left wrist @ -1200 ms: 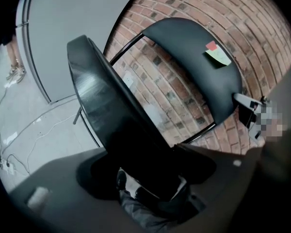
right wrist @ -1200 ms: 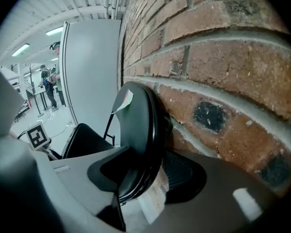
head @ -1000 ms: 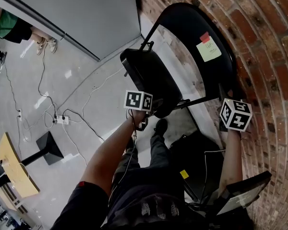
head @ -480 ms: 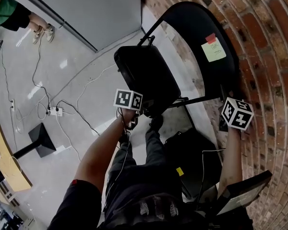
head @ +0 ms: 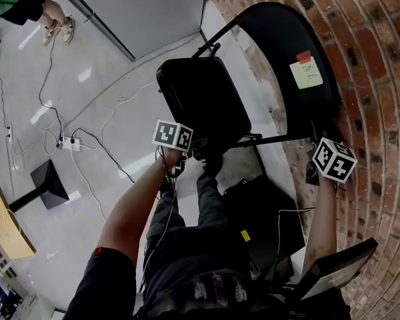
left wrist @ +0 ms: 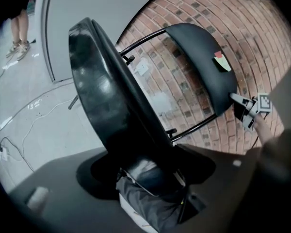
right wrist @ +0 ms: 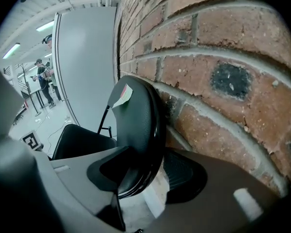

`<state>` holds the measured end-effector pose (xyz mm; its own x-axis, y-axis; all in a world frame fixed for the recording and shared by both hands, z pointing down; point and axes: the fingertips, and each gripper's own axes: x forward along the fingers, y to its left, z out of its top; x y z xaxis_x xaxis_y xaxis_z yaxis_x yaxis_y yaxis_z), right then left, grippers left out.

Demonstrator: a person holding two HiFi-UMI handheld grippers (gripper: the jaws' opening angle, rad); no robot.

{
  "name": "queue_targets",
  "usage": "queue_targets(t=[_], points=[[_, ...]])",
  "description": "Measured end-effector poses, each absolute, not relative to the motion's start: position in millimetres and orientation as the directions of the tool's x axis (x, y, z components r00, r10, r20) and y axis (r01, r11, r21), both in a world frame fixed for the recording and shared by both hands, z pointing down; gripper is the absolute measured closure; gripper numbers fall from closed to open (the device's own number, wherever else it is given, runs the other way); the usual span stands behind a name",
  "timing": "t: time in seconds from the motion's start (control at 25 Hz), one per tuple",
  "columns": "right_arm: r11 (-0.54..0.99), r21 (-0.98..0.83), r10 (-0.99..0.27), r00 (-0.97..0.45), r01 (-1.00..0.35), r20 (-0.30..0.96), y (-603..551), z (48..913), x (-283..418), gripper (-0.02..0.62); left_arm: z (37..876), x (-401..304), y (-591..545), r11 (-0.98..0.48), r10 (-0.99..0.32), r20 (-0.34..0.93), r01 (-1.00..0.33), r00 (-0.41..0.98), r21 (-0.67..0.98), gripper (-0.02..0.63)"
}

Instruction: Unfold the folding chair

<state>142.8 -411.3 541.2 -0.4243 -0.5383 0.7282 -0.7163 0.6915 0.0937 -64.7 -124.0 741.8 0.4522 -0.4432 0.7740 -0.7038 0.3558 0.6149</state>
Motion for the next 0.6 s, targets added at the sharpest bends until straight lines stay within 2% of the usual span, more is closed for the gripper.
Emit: queue_targets(t=[0.4,0.6], points=[[0.691,0.078,-0.524,-0.425,-0.718,0.738,-407.0,548.6,144.0,0.383,757.9,-75.4,-102.8,0.384,-0.456,0.759,-0.667,0.465,0.639,0.255],[0.694,0.061,-0.503,-0.422,-0.717,0.754,-402.2,557.7,136.0,0.383,774.8,-93.2,-80.2,0.457,-0.458,0.764,-0.617,0.454,0.641,0.256]])
